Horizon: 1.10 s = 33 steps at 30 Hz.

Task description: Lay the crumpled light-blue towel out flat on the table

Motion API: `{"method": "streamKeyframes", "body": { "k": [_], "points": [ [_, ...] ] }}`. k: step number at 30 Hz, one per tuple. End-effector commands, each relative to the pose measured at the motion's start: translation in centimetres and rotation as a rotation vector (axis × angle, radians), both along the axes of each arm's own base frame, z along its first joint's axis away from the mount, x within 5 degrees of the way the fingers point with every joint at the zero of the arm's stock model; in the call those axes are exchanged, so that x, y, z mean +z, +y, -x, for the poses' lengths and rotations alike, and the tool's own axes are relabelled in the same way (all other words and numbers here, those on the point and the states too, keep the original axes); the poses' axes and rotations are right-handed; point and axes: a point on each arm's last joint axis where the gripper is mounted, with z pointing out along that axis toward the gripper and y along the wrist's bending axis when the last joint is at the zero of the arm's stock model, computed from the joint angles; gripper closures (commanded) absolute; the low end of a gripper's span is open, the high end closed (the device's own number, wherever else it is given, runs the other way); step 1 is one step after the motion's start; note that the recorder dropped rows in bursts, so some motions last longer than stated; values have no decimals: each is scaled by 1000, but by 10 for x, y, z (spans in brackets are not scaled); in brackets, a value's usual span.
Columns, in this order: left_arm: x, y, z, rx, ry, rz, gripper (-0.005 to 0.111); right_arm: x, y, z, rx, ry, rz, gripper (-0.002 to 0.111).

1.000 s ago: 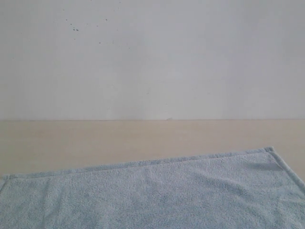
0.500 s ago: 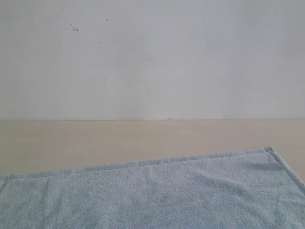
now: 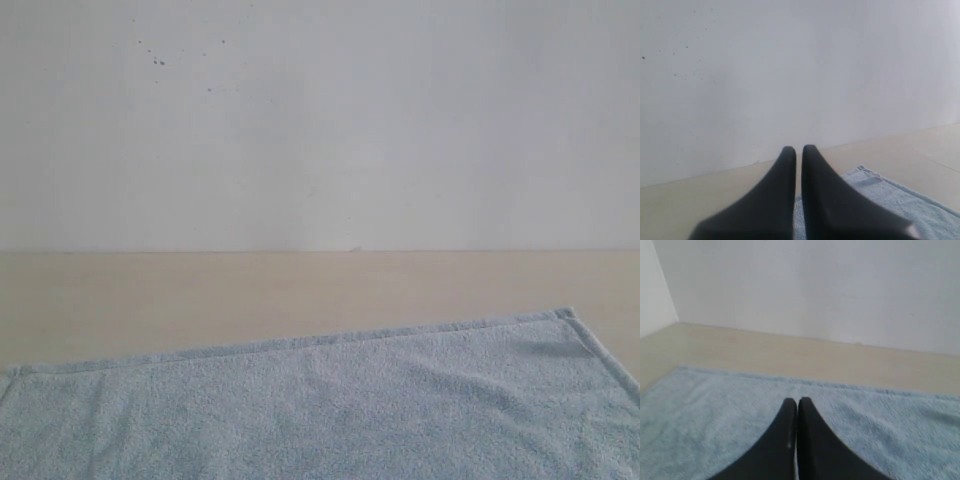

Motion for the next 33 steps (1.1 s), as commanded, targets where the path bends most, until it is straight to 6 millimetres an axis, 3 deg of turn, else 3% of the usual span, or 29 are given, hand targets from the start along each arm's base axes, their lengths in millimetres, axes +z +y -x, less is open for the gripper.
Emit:
{"method": "streamKeyframes", "body": {
  "k": [1,8,12,33],
  "points": [
    [-1,0,1,-3,-1,6,103,-30,-6,-8,-87,0,54,108],
    [-1,0,1,-3,-1,6,103,-60,-8,-9,-103,-109,98,108],
    [-1,0,1,-3,-1,6,103,-58,-10,-4,-106,-173,92,108],
    [-1,0,1,-3,-1,6,103,-62,-10,-2,-99,-139,114,108]
  ]
}}
